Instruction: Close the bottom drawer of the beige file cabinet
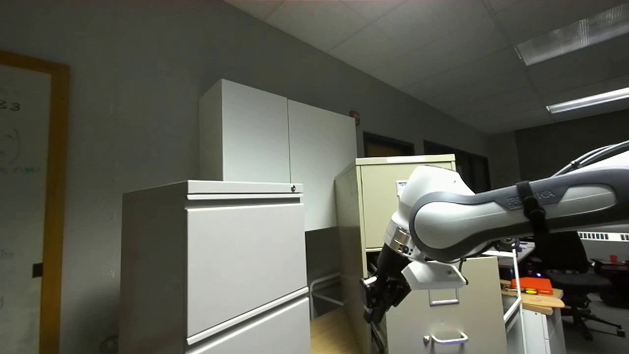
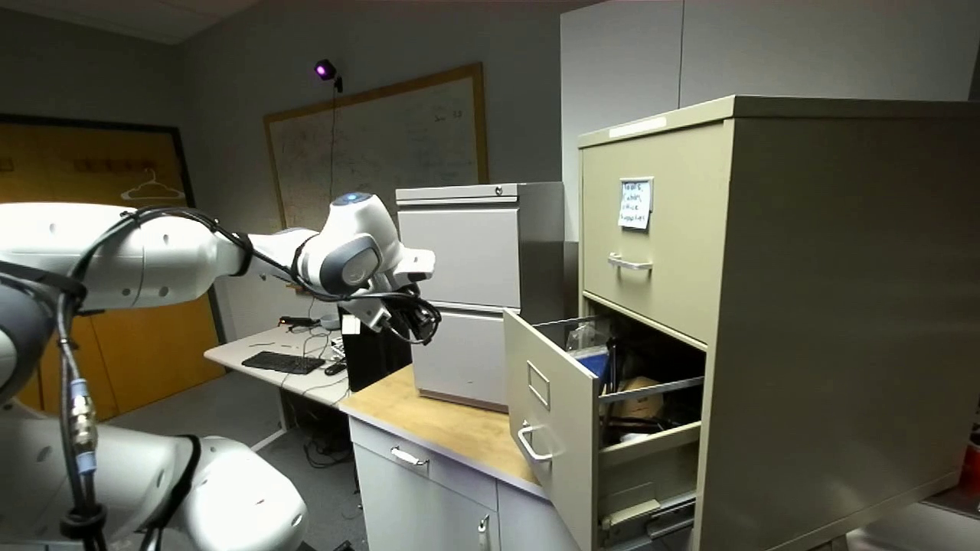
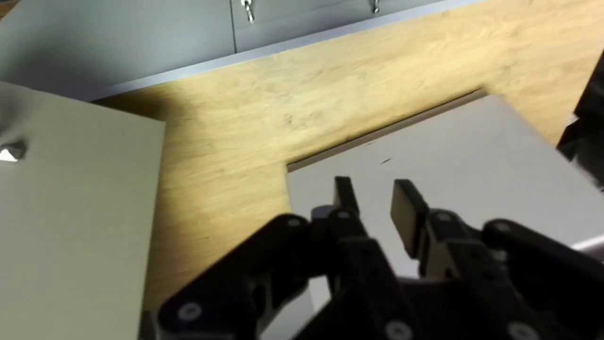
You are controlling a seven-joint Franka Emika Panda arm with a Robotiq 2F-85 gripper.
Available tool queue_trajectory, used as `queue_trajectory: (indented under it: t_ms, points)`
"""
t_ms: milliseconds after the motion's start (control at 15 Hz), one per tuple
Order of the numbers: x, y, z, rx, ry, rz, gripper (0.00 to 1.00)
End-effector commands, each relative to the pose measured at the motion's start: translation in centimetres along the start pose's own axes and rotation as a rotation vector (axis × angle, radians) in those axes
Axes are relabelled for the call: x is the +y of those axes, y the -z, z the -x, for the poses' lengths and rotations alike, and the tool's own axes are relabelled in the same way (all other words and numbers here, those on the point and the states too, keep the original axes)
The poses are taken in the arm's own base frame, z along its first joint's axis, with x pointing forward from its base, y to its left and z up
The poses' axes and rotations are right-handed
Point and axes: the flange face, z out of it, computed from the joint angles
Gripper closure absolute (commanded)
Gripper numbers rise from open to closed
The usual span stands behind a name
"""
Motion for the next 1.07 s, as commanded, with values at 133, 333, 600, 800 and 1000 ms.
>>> queue_trajectory:
  t_ms: [133,333,600,800,1000]
  points:
    - [4.5,-2.4,-2.1,0.13,-0.138,0.163,1.0]
    - [7.1,-3.0,-2.7,0.179,-0.199,0.25,1.0]
    - [10.1,-3.0,-3.3,0.221,-0.27,0.347,1.0]
    - [11.2,-2.8,-4.4,0.307,-0.325,0.385,1.0]
    - [10.5,-3.6,-5.7,0.423,-0.363,0.384,1.0]
